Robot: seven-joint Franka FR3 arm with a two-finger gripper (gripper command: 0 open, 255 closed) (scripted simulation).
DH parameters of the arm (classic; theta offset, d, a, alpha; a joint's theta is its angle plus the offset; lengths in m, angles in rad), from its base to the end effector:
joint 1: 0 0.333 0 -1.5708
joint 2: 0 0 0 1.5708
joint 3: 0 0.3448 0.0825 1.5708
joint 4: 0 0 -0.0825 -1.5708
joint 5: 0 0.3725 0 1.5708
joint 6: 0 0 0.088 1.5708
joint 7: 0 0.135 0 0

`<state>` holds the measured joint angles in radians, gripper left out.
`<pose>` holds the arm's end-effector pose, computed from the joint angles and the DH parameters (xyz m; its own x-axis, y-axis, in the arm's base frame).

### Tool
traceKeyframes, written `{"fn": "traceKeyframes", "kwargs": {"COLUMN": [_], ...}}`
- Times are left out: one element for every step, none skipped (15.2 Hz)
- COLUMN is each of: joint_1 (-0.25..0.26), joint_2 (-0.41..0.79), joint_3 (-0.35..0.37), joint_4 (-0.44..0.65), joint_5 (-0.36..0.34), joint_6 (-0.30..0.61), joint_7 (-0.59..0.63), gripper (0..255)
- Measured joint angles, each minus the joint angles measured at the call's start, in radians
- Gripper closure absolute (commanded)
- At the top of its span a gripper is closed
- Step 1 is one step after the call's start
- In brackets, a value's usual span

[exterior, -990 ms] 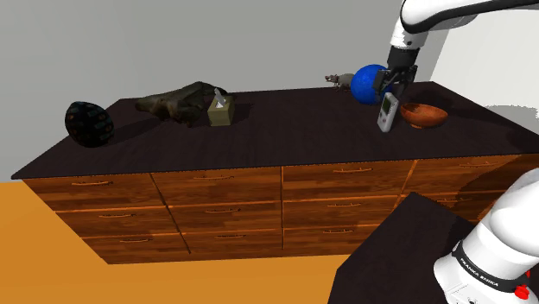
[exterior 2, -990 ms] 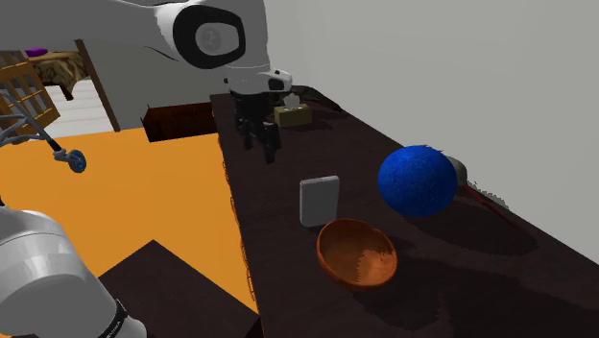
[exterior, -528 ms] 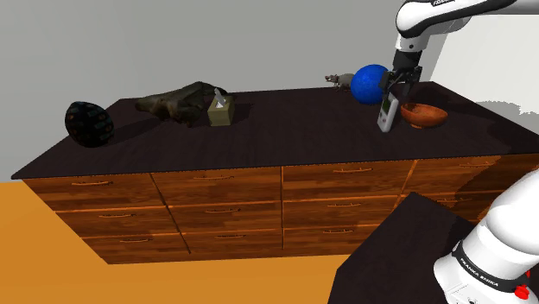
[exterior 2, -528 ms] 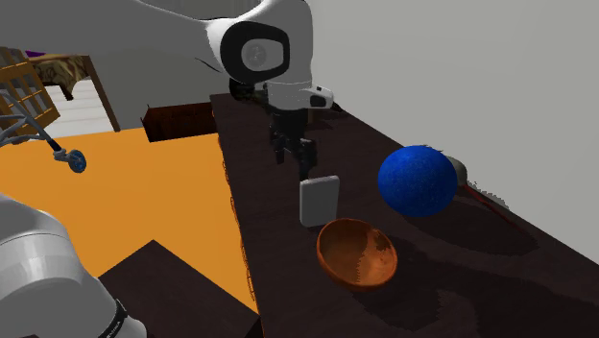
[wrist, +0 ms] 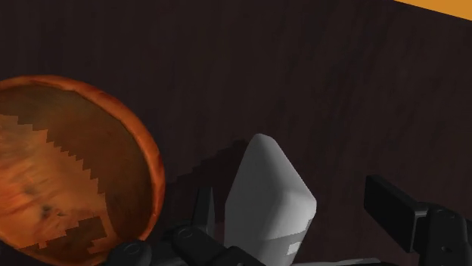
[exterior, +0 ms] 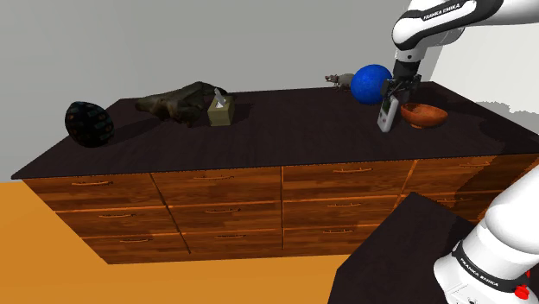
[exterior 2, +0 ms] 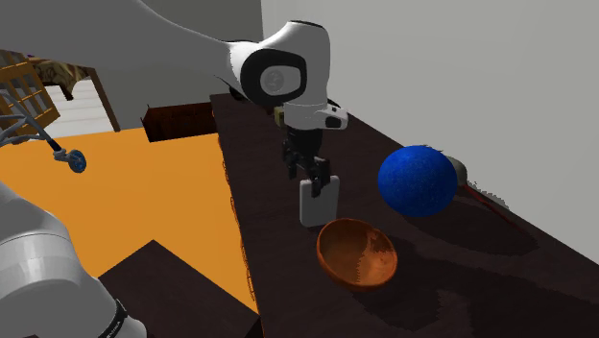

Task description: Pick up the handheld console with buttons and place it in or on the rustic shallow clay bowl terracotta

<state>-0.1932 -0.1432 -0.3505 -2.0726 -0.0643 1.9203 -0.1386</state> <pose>0.4202 -0.2685 0.4922 0.9289 -0.3698 -0.0186 -0.3697 -0.9291 0.0085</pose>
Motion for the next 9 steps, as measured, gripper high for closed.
{"fn": "traceKeyframes", "kwargs": {"joint_1": [-0.001,-0.002,-0.002,-0.002,-0.001,-0.001,-0.001,-0.001,-0.001], "joint_2": [0.002,0.008,0.009,0.009,0.009,0.009,0.009,0.009,0.009], "joint_3": [-0.002,-0.003,-0.003,-0.003,-0.003,-0.003,-0.003,-0.003,-0.003], "joint_4": [-0.011,-0.018,-0.023,-0.025,-0.026,-0.026,-0.027,-0.027,-0.027], "joint_5": [0.000,0.002,0.002,0.002,0.002,0.002,0.002,0.002,0.002], "joint_6": [0.013,0.025,0.031,0.033,0.034,0.035,0.035,0.035,0.035], "joint_7": [-0.003,-0.005,-0.004,-0.004,-0.004,-0.004,-0.003,-0.003,-0.003], "gripper": [0,0,0,0,0,0,0,0,255]}}
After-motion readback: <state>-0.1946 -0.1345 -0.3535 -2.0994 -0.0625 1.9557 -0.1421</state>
